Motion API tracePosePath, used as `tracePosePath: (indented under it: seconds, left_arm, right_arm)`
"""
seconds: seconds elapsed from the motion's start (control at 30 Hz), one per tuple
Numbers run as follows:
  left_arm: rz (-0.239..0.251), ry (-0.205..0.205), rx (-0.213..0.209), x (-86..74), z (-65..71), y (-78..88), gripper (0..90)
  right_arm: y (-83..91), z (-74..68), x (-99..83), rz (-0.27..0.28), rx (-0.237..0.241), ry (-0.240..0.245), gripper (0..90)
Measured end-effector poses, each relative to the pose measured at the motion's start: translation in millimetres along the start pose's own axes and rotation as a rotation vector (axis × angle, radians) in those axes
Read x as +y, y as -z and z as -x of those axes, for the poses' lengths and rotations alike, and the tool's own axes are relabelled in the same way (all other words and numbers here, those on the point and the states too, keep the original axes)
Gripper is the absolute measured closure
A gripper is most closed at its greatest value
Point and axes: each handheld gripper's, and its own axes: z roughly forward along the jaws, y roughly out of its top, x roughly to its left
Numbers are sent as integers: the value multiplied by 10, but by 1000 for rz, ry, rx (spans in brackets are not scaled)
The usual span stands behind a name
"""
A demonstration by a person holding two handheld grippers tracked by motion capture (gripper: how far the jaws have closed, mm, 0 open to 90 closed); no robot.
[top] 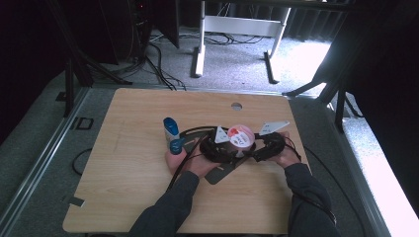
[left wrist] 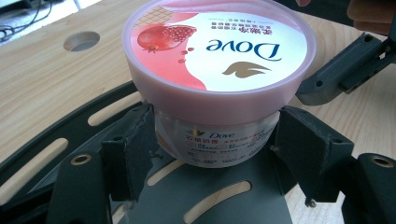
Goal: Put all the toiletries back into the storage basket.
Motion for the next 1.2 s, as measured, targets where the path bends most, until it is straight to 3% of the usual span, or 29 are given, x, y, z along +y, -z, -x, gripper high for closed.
tracePosePath:
  seconds: [0.7,0.77,1.03,1.07,1.2]
  left_arm:
    - [-66,18,-16,-117,3,-195,326]
    - [-63,38,-22,-136,-2,-203,329]
    - [-56,28,-21,-152,2,-178,375]
    - [-55,31,-24,-154,2,-172,396]
    - [-48,32,-25,-162,2,-168,413]
  right_arm:
    - [-136,12,-127,-81,-35,-20,143]
    - [-141,-11,-128,-85,-50,-11,145]
    - [-129,-41,-124,-102,-69,-10,155]
    - [-116,-53,-119,-109,-93,7,157]
    - [31,-50,-62,-59,-81,1,170]
